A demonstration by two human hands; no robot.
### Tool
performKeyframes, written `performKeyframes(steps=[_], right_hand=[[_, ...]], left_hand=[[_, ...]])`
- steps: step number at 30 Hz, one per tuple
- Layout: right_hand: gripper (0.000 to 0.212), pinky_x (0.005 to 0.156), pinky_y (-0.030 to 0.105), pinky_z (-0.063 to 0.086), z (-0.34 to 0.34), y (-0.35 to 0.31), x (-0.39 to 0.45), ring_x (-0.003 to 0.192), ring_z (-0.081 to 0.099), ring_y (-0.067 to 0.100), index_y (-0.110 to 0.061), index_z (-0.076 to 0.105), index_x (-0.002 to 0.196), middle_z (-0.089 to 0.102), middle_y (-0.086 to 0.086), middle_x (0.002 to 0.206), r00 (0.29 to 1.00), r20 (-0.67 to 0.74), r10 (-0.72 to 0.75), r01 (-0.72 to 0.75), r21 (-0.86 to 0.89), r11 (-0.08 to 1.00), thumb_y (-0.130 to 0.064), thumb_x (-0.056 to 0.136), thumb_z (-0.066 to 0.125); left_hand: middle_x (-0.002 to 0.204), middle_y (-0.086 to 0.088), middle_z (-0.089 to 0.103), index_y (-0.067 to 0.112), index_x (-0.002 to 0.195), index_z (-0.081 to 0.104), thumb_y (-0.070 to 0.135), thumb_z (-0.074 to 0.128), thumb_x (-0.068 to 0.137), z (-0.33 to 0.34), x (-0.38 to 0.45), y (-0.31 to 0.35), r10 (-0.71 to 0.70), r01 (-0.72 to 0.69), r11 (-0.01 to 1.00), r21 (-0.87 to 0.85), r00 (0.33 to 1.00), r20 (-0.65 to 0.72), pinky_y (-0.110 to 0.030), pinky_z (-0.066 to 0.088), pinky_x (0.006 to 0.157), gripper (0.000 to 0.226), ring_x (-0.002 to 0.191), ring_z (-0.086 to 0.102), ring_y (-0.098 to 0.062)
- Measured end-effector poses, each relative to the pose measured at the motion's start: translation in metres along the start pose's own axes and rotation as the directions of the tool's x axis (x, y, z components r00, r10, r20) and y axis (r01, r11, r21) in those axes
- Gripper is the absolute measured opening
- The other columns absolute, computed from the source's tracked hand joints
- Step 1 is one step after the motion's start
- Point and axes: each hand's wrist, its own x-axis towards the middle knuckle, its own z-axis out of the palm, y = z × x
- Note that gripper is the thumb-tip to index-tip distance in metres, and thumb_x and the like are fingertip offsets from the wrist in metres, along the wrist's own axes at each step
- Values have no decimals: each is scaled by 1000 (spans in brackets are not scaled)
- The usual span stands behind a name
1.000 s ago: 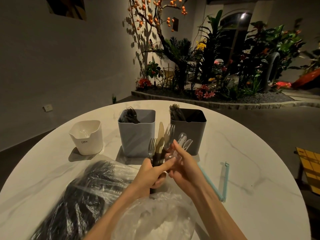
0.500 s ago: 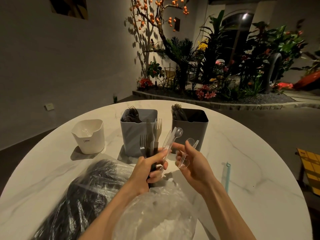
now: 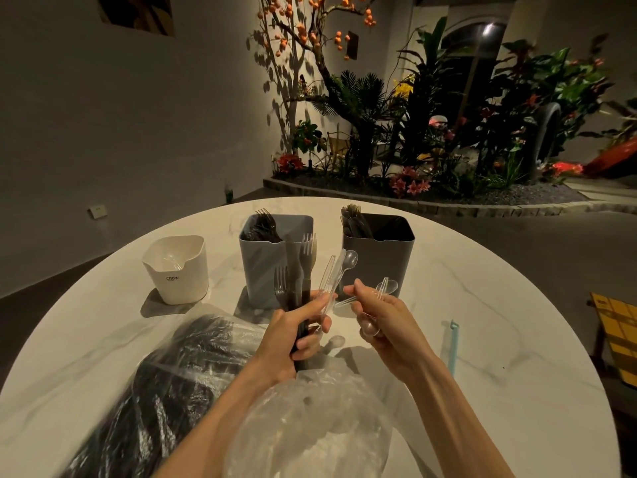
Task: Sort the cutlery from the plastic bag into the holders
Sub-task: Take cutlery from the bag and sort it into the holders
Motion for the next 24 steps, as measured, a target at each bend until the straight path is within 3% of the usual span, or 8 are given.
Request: performKeyframes(steps=[4, 8, 10, 13, 18, 21, 24], right_hand=[[54, 44, 15, 30, 2, -1, 1, 47, 43, 8, -4, 71, 105, 63, 3, 67, 999, 17, 45, -46, 101, 994, -52, 99, 45], [56, 74, 27, 46, 1, 1, 1, 73, 60, 14, -11, 78, 101, 68, 7, 77, 997, 37, 65, -67, 33, 997, -51, 102, 39], [49, 66, 23, 45, 1, 1, 0, 68, 55, 13, -9, 76, 105, 63, 6, 73, 996, 65, 68, -70, 35, 997, -42, 105, 40], [40, 44, 17, 25, 0, 1, -1, 52, 29, 8, -6, 70, 116, 45, 1, 65, 990, 122, 76, -89, 103, 991, -35, 106, 43], [27, 42, 17, 24, -4, 3, 2, 50, 31, 7, -11, 68, 116, 49, 0, 63, 997, 78, 21, -23, 18, 1000, -29, 102, 53], [32, 44, 17, 26, -4, -1, -1, 51, 31, 8, -16, 77, 103, 64, 1, 73, 999, 28, 32, -31, -32, 999, -43, 94, 63], [55, 43, 16, 24, -5, -4, -3, 49, 28, 9, -15, 79, 103, 74, 3, 89, 995, 84, 54, -58, 38, 998, -62, 91, 52]], left_hand=[[73, -10, 55, -1, 131, 57, 30, 73, 86, -2, 1, 0, -4, 5, 1000, -15, 1000, 6, -15, 26, 32, 57, 35, 33, -5], [72, -10, 55, -3, 132, 52, 31, 77, 82, -5, 3, -2, 14, -14, 1000, -27, 1000, 5, -16, 25, 31, 66, 35, 32, -6], [73, -10, 55, 3, 127, 57, 30, 76, 85, -6, 3, -2, 22, -22, 999, -34, 1000, 6, -16, 24, 31, 54, 35, 32, -6], [72, -10, 55, 10, 112, 62, 26, 71, 88, -5, 2, -1, 25, -25, 998, -51, 1000, 1, -16, 24, 31, 31, 35, 33, -6], [71, -10, 56, 13, 101, 76, 27, 68, 88, -2, 0, 0, 23, -24, 998, -56, 1000, -13, -16, 24, 31, 20, 34, 33, -6], [72, -9, 56, 18, 94, 78, 27, 67, 90, -3, 0, 0, 21, -22, 998, -51, 1000, -17, -15, 23, 31, 15, 35, 33, -6], [72, -10, 55, 17, 96, 76, 28, 69, 88, -2, 0, 0, 25, -27, 998, -65, 999, -27, -16, 22, 32, 15, 35, 32, -6]])
